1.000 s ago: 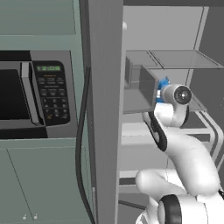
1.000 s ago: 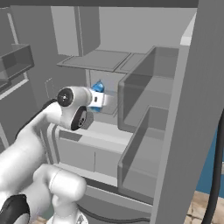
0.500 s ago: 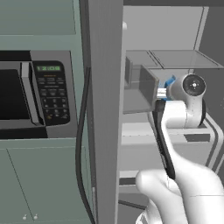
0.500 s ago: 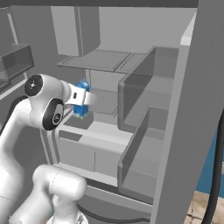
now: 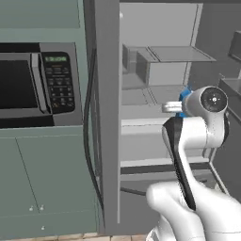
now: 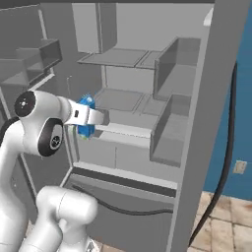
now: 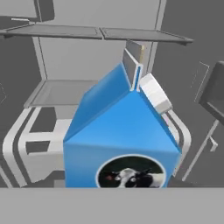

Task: Take a sugar cube from the saucer and place it inside the coffee. Then, grab milk from the fridge and place it next to the coffee on the counter to sweeten the coffee.

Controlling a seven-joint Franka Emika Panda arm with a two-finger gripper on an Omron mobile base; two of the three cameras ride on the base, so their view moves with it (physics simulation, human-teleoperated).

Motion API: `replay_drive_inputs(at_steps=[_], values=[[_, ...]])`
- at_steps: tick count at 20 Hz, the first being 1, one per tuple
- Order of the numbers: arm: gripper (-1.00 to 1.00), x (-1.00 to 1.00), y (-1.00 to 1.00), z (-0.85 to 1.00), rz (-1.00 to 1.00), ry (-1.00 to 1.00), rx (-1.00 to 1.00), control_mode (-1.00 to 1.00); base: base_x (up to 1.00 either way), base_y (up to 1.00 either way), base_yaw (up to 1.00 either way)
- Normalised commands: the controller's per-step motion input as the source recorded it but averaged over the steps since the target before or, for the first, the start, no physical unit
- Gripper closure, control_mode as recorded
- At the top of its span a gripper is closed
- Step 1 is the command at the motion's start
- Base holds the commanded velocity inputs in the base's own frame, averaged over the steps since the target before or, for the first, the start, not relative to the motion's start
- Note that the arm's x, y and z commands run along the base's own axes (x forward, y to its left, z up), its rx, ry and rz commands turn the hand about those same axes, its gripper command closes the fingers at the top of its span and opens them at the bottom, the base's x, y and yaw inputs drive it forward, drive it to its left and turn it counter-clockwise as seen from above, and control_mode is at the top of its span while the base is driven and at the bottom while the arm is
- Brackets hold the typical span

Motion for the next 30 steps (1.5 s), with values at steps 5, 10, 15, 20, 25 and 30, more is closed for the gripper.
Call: replay_drive_inputs(at_steps=[5, 10, 15, 20, 25, 30], values=[[1.00, 0.00, 0.00, 0.00, 0.00, 0.00, 0.00, 1.00, -1.00, 0.00, -0.44], [1.00, 0.00, 0.00, 0.00, 0.00, 0.00, 0.00, 1.00, -0.95, -0.05, -0.62], [1.00, 0.00, 0.00, 0.00, 0.00, 0.00, 0.00, 1.00, -0.64, -0.12, -0.69], [1.00, 0.00, 0.00, 0.00, 0.00, 0.00, 0.00, 1.00, -0.27, -0.40, -0.71], [1.00, 0.00, 0.00, 0.00, 0.00, 0.00, 0.00, 1.00, -0.05, -0.62, -0.72], [1.00, 0.00, 0.00, 0.00, 0.00, 0.00, 0.00, 1.00, 0.01, -0.81, -0.69]])
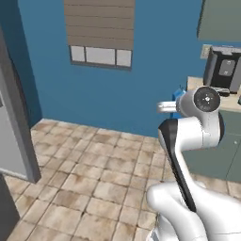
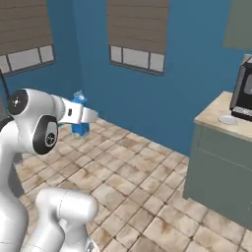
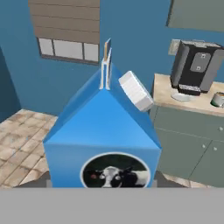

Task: Take a sugar cube from the saucer and place it inside the coffee. Then, grab milk from the fridge and place it next to the coffee on the counter to sweeten the coffee.

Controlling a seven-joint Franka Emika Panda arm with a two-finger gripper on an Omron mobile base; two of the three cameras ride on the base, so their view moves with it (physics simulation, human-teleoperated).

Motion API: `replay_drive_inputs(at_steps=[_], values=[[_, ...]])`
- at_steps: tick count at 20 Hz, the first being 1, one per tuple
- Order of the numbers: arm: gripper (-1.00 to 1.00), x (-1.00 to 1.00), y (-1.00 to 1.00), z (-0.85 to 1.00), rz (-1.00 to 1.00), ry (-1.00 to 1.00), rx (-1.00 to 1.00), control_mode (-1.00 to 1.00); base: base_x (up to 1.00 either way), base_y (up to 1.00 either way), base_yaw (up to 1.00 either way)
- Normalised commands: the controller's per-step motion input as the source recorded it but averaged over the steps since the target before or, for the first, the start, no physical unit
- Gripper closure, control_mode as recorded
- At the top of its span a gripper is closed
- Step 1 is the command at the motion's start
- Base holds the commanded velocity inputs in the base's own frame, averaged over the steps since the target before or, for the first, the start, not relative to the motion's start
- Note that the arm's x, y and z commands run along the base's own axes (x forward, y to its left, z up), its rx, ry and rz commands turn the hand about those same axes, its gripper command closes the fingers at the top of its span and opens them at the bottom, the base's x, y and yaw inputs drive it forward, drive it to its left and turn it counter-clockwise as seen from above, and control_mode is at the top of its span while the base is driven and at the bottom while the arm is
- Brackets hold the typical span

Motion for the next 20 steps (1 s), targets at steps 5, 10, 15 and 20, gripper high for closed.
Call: replay_drive_inputs(at_steps=[5, 10, 15, 20], values=[[1.00, 0.00, 0.00, 0.00, 0.00, 0.00, 0.00, 1.00, 0.33, -0.72, -0.61], [1.00, 0.00, 0.00, 0.00, 0.00, 0.00, 0.00, 1.00, 0.76, -0.56, -0.49], [1.00, 0.00, 0.00, 0.00, 0.00, 0.00, 0.00, 1.00, 1.00, -0.36, -0.23], [1.00, 0.00, 0.00, 0.00, 0.00, 0.00, 0.00, 1.00, 0.80, -0.67, -0.09]])
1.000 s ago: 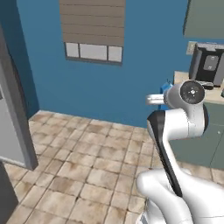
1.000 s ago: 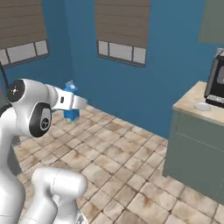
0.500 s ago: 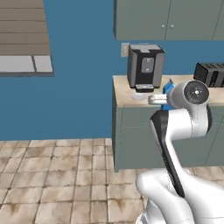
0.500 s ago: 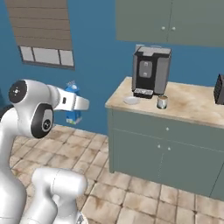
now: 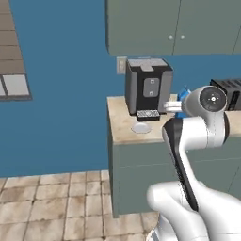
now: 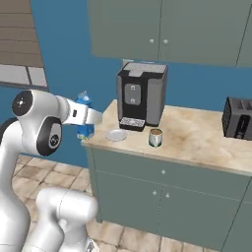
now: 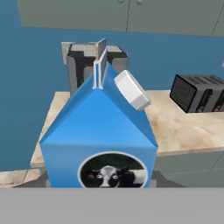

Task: Take a sugar cube from the saucer and place it inside the coffee. Then, grab milk from the fridge and place it next to the coffee on the counter to sweeten the coffee.

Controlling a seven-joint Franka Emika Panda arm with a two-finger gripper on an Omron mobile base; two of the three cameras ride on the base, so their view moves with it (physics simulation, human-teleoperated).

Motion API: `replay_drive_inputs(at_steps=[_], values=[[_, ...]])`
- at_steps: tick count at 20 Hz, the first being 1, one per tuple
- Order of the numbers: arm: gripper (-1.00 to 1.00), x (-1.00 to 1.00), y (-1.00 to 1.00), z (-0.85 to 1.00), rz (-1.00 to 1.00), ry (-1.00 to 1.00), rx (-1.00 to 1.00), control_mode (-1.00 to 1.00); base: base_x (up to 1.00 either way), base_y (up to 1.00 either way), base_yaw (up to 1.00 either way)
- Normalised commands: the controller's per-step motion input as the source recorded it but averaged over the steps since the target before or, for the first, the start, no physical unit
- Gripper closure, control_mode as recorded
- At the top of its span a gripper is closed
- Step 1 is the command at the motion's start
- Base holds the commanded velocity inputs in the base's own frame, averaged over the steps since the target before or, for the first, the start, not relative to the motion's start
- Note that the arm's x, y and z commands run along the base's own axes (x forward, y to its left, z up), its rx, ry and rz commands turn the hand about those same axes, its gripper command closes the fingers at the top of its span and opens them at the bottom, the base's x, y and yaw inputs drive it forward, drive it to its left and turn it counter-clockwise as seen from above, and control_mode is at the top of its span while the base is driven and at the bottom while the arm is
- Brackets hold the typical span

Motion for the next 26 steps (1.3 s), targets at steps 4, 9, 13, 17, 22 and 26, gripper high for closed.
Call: replay_drive_inputs(at_steps=[4, 9, 13, 17, 22, 26], values=[[1.00, 0.00, 0.00, 0.00, 0.00, 0.00, 0.00, 1.00, 0.20, -0.99, -0.02], [1.00, 0.00, 0.00, 0.00, 0.00, 0.00, 0.00, 1.00, 0.41, -0.58, -0.07], [1.00, 0.00, 0.00, 0.00, 0.00, 0.00, 0.00, 1.00, 0.44, -0.38, -0.01], [1.00, 0.00, 0.00, 0.00, 0.00, 0.00, 0.00, 1.00, 0.16, -0.27, 0.00], [1.00, 0.00, 0.00, 0.00, 0.00, 0.00, 0.00, 1.00, 0.34, -0.31, 0.00], [1.00, 0.00, 0.00, 0.00, 0.00, 0.00, 0.00, 1.00, 0.36, -0.24, 0.00]])
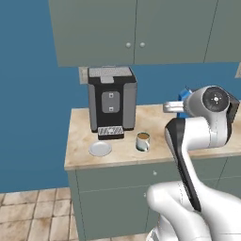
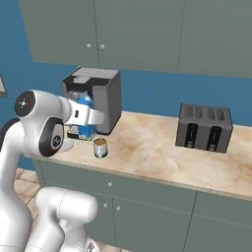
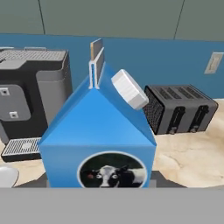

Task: Take a sugar cube from the saucer and place it inside the coffee. Then, grab milk from the fridge and place it next to the coffee on the counter to sweeten the coffee.

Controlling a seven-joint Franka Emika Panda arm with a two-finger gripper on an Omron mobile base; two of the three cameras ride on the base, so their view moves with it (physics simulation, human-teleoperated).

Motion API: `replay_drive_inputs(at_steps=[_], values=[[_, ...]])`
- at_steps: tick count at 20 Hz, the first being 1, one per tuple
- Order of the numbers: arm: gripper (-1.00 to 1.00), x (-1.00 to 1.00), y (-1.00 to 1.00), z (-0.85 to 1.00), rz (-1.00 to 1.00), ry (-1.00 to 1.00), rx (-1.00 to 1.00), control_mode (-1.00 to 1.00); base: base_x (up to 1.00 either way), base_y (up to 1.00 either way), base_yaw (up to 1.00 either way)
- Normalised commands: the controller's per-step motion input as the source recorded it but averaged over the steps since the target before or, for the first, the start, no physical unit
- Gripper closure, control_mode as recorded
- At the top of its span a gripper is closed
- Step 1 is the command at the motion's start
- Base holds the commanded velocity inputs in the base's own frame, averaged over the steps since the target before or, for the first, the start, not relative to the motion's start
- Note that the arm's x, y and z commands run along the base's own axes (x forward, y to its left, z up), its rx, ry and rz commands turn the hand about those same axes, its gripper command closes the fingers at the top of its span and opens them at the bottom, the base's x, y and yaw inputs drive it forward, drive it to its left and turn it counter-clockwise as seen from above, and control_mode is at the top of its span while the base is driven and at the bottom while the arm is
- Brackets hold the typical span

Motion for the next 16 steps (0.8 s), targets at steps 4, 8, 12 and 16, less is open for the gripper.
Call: replay_drive_inputs(at_steps=[4, 8, 12, 16], values=[[1.00, 0.00, -0.15, 0.00, 0.02, 0.00, 0.00, -1.00, 0.04, -0.12, 0.00], [1.00, 0.00, -0.50, 0.00, 0.16, 0.07, 0.06, -1.00, 0.00, 0.00, 0.00], [1.00, 0.00, -0.49, 0.00, 0.31, 0.09, 0.10, -1.00, 0.00, 0.00, 0.00], [1.00, 0.09, -0.42, -0.07, 0.37, 0.09, 0.14, -1.00, 0.00, 0.00, 0.00]])
